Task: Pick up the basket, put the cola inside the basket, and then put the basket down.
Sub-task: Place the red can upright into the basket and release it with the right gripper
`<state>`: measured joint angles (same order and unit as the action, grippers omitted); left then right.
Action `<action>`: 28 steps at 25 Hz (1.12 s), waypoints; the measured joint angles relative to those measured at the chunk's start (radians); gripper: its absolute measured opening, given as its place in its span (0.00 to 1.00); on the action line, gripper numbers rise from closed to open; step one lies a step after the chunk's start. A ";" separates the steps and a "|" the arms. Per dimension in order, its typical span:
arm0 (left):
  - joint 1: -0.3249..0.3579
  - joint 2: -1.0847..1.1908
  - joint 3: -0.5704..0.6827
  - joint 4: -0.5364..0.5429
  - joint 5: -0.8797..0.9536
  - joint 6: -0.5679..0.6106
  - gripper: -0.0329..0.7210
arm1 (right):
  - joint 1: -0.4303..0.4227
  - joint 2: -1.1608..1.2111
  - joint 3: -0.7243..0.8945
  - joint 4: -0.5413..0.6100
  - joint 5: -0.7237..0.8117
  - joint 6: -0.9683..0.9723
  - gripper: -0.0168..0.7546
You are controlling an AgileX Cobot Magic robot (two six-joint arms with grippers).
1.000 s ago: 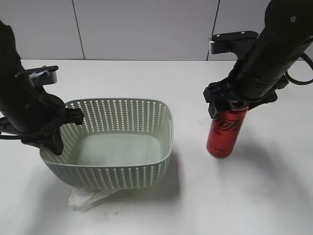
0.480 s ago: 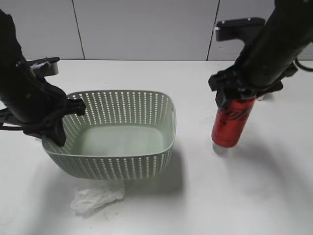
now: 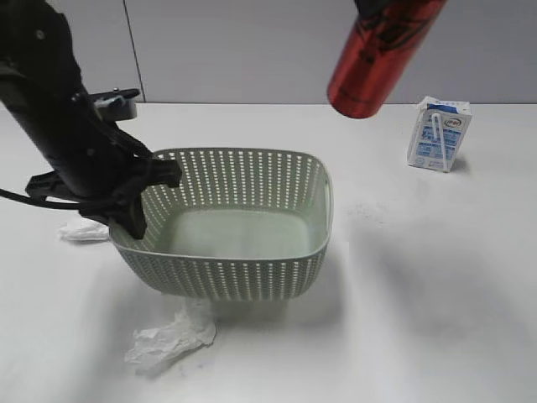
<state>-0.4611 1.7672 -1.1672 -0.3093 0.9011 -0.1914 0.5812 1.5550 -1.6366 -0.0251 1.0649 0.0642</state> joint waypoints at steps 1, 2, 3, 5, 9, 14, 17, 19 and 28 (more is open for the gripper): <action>-0.010 0.005 -0.014 0.000 0.000 0.000 0.04 | 0.025 0.003 -0.008 0.000 0.003 -0.004 0.67; -0.020 0.007 -0.027 0.000 0.000 0.000 0.04 | 0.052 0.013 -0.013 0.003 0.010 -0.005 0.67; -0.028 0.006 -0.042 -0.001 0.000 0.000 0.04 | 0.076 0.027 -0.014 0.006 0.017 -0.005 0.67; -0.033 0.006 -0.065 -0.008 0.000 0.000 0.04 | 0.108 0.067 -0.014 0.014 0.023 -0.007 0.67; -0.035 0.006 -0.083 -0.007 0.002 -0.001 0.04 | 0.133 0.169 -0.014 0.025 0.023 -0.009 0.67; -0.035 0.006 -0.083 -0.007 0.012 -0.001 0.04 | 0.134 0.288 -0.014 0.025 0.021 -0.033 0.67; -0.035 0.006 -0.083 0.000 0.027 -0.001 0.04 | 0.134 0.327 -0.014 0.032 0.020 -0.042 0.67; -0.035 0.008 -0.083 0.012 0.038 -0.001 0.04 | 0.134 0.333 -0.014 0.054 0.019 -0.064 0.67; -0.035 0.008 -0.083 0.014 0.043 0.000 0.04 | 0.134 0.328 -0.024 0.111 0.020 -0.108 0.79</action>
<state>-0.4964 1.7751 -1.2505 -0.2954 0.9441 -0.1917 0.7155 1.8830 -1.6607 0.0855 1.0850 -0.0433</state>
